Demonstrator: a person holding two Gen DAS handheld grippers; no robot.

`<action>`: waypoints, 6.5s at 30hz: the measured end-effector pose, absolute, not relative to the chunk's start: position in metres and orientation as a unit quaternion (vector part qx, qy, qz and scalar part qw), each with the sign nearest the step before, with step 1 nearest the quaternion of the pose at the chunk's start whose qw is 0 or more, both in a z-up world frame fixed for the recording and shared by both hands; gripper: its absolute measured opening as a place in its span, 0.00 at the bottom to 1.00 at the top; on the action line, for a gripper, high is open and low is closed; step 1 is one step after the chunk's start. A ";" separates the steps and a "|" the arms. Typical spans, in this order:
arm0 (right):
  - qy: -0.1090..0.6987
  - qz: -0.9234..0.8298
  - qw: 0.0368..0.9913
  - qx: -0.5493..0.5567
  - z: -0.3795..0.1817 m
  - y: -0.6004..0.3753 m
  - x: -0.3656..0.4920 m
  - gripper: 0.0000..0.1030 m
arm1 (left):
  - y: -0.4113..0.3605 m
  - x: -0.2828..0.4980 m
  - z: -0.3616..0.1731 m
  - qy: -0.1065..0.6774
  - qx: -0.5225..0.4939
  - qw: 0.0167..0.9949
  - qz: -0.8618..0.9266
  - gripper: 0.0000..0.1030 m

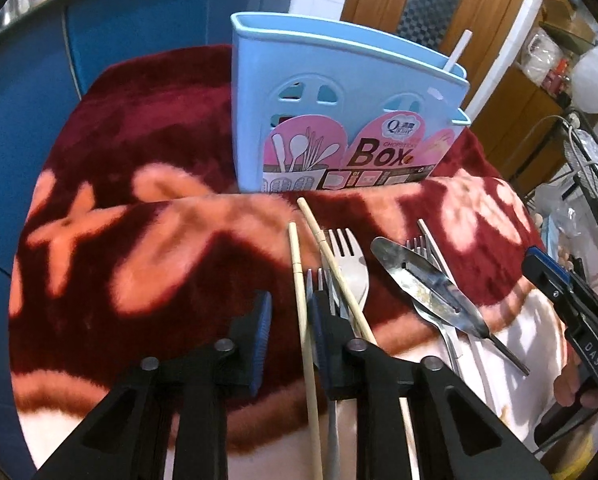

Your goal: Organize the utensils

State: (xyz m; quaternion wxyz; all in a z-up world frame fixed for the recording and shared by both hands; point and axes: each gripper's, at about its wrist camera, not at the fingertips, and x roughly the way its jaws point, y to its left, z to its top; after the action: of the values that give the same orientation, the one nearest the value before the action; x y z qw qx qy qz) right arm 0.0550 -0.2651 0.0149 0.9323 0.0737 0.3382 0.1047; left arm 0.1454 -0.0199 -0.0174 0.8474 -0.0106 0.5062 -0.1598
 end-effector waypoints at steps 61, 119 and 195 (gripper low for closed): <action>0.370 0.235 0.899 -0.014 0.037 -0.177 0.072 0.02 | 0.048 0.084 0.030 0.355 -0.159 0.901 -0.191 0.04; 0.101 0.188 0.959 0.189 0.124 -0.264 0.142 0.03 | 0.009 0.200 0.125 0.091 -0.184 0.972 -0.112 0.04; 0.208 0.167 0.960 0.081 0.100 -0.233 0.074 0.23 | 0.008 0.097 0.089 0.200 -0.080 0.969 -0.123 0.32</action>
State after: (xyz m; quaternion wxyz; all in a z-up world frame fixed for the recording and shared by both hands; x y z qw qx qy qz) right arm 0.0735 -0.2334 0.1001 0.9603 0.0809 0.2084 0.1671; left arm 0.0966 0.0079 0.0886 0.9687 -0.0802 0.2001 -0.1235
